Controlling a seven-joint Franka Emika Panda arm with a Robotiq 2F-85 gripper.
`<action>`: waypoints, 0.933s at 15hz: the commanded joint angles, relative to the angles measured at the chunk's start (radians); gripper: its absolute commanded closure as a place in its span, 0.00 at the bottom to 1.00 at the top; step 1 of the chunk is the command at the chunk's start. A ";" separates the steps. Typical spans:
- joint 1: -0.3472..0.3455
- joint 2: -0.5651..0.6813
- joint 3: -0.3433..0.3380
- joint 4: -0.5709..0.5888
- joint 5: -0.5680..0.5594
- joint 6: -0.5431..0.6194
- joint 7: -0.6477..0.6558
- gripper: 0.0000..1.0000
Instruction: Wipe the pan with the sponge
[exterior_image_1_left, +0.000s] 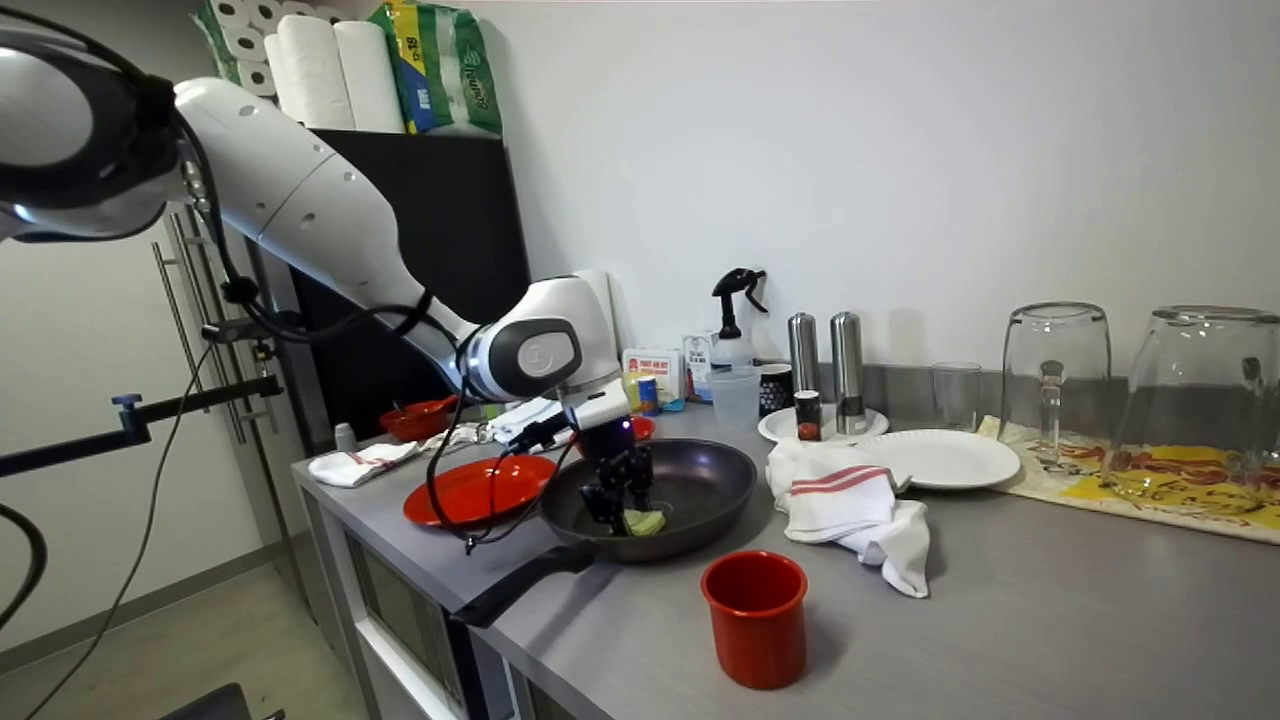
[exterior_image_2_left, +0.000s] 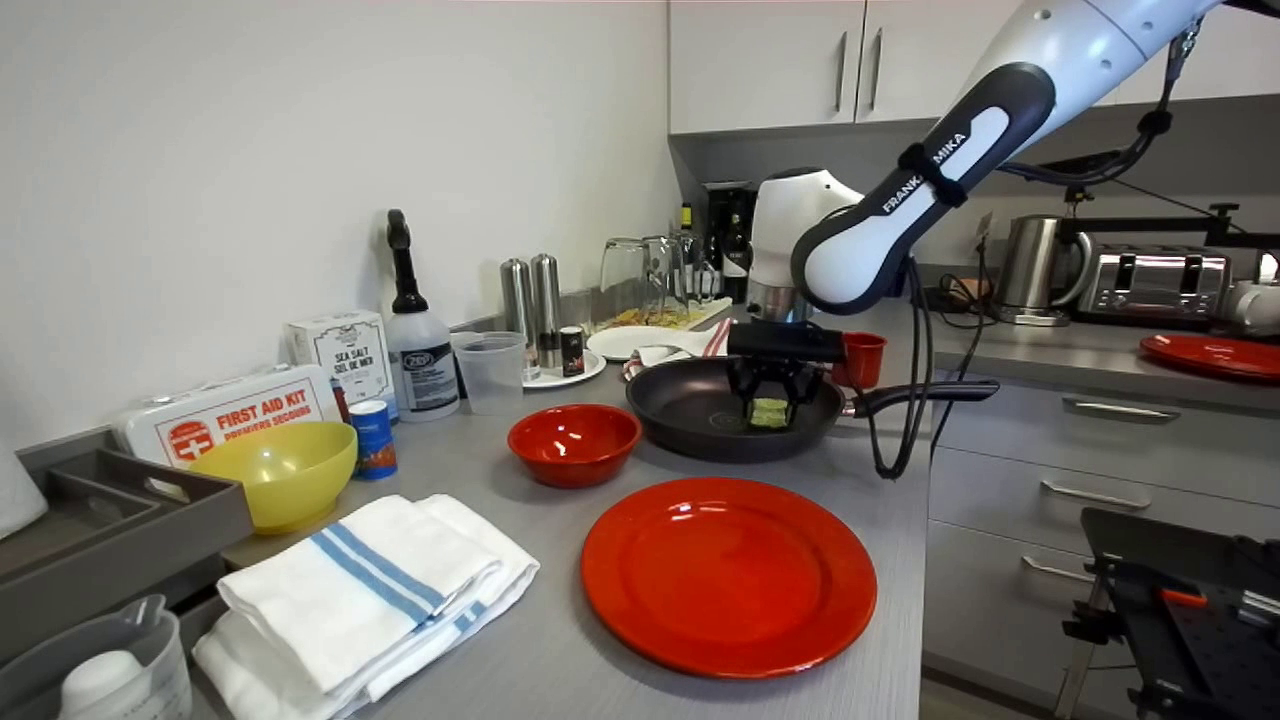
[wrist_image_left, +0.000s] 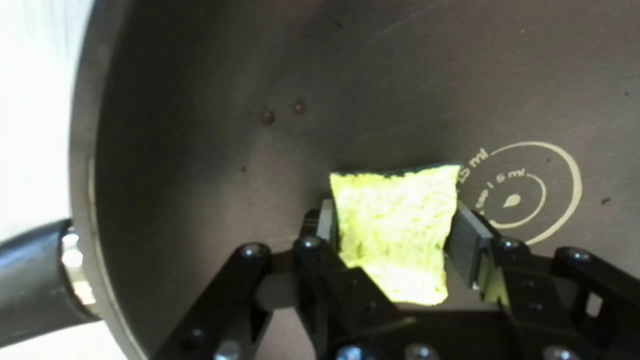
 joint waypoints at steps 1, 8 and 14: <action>0.049 0.090 -0.007 0.060 -0.066 0.076 0.071 0.72; 0.112 0.201 -0.022 0.228 -0.093 0.098 0.092 0.72; 0.137 0.250 -0.057 0.291 -0.115 0.101 0.097 0.72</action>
